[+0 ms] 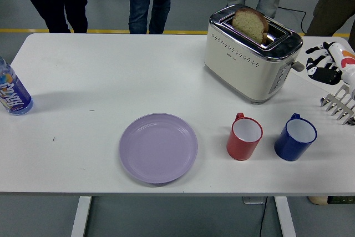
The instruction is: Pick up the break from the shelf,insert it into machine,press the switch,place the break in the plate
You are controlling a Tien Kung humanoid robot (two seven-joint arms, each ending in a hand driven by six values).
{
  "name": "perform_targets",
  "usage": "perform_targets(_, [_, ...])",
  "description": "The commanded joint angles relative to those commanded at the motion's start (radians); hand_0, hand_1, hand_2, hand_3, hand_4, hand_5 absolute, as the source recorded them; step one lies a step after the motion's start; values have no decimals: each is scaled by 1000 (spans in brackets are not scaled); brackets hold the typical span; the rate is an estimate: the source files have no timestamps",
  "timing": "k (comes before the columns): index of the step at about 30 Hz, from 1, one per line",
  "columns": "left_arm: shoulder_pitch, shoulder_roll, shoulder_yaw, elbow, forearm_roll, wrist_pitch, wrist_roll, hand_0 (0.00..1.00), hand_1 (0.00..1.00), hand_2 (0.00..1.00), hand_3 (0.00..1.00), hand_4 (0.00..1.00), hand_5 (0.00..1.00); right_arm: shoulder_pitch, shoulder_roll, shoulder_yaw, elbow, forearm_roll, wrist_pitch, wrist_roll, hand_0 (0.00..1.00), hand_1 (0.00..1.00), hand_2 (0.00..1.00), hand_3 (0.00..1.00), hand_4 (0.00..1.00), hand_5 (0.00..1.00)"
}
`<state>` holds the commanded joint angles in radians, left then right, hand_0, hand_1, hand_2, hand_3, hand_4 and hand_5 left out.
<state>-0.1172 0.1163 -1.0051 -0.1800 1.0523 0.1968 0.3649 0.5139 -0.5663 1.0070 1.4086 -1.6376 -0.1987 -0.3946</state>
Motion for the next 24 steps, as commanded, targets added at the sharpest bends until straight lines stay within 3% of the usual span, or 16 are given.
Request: perform_targets(24, [2, -3, 9, 0, -9, -1, 0, 631, 496, 480, 539, 332, 806, 30, 39, -45, -106, -23, 13, 16, 281, 277, 462, 669, 413, 172])
